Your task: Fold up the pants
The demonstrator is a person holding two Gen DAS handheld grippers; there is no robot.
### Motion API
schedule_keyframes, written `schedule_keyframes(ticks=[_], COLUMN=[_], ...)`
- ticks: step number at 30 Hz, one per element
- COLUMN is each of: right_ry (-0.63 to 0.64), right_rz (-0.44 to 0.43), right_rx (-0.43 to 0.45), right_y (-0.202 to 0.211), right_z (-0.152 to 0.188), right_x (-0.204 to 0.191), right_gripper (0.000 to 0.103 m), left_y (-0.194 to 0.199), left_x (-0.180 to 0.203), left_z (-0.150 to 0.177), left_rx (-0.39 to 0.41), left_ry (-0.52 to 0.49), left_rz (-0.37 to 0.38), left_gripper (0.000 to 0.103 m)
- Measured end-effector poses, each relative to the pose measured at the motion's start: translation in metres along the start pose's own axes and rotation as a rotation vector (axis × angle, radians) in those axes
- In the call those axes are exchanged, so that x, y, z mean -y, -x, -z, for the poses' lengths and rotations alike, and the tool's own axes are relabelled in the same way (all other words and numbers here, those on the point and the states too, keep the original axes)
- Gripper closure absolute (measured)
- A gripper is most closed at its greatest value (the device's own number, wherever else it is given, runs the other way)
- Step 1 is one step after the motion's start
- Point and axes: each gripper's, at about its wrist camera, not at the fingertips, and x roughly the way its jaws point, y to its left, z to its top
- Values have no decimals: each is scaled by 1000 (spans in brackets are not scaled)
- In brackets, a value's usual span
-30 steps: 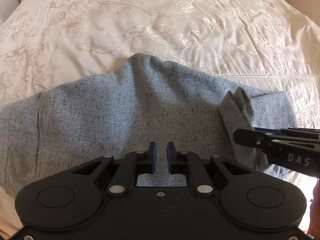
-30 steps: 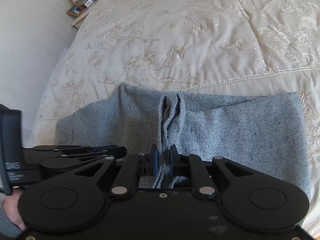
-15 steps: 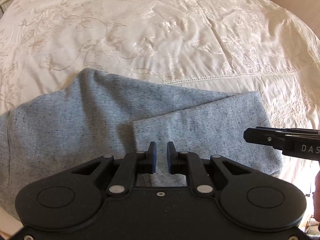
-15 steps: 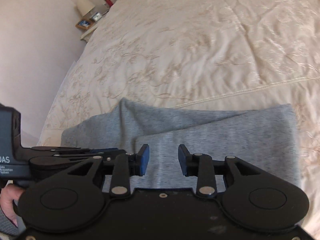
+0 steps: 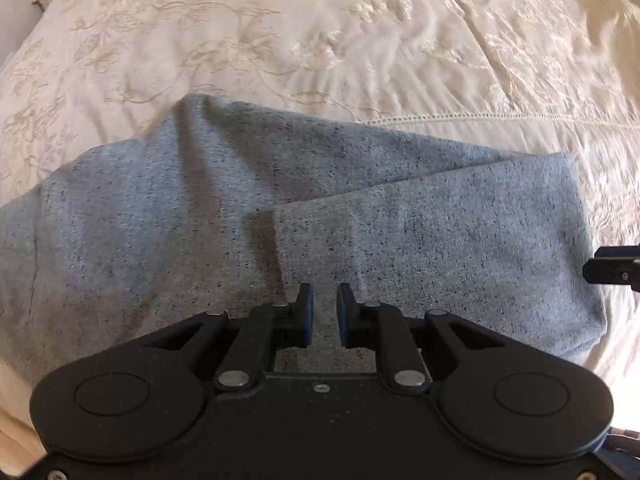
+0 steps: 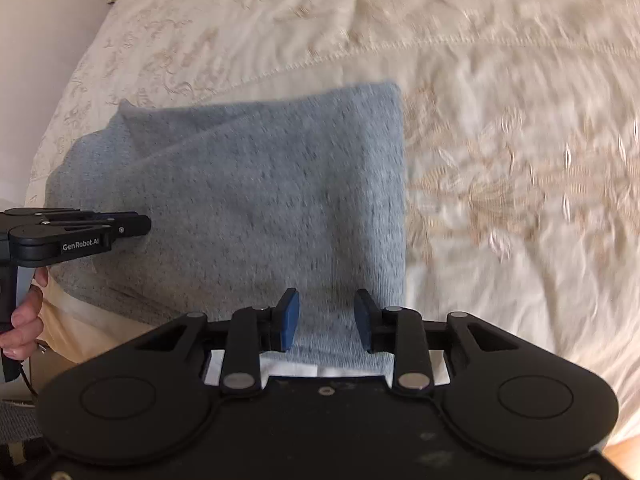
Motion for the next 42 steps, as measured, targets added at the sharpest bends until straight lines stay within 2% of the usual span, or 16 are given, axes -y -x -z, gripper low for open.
schedule_keyframes(ticks=[5,11,15,19,23,30,31,33,34,36,37,38,39,40,42], right_ry=[79,67,59,65,39,6,2,-3,-4,-10,-14,-16,-17,-15,-9], right_rz=[-6,42,90,137,150,127,124,119,117,117,116,116,117,119,120], right_rx=[68,0,-28,-20,1,58,63,71,73,74,72,68,66,64,59], right_y=[3,-36,-52,-49,-40,-31,-31,-32,-33,-36,-34,-36,-37,-37,-36], right_z=[-39,-76,-85,-84,-74,-66,-64,-61,-60,-58,-53,-52,-51,-48,-43], right_x=[-5,-6,-10,-22,-36,-83,-91,-106,-113,-126,-131,-137,-142,-149,-158], right_gripper=[68,70,70,69,67,68,68,68,68,68,67,68,68,67,68], left_y=[21,38,45,48,51,33,26,10,-1,-14,-18,-20,-22,-25,-31], left_x=[-32,-91,-139,-185,-228,-284,-290,-299,-302,-303,-303,-304,-306,-311,-326], left_z=[20,45,54,51,40,21,22,28,32,43,48,53,59,65,78], left_rx=[23,31,27,31,51,48,29,-17,-39,-33,-18,-2,7,15,16], left_ry=[192,393,496,531,516,437,437,442,441,431,430,438,466,507,618], left_rz=[-45,-108,-141,-182,-200,-162,-141,-110,-104,-103,-103,-118,-123,-102,-26], left_gripper=[80,80,80,80,80,79,77,55,52,33,26,15,8,6,0])
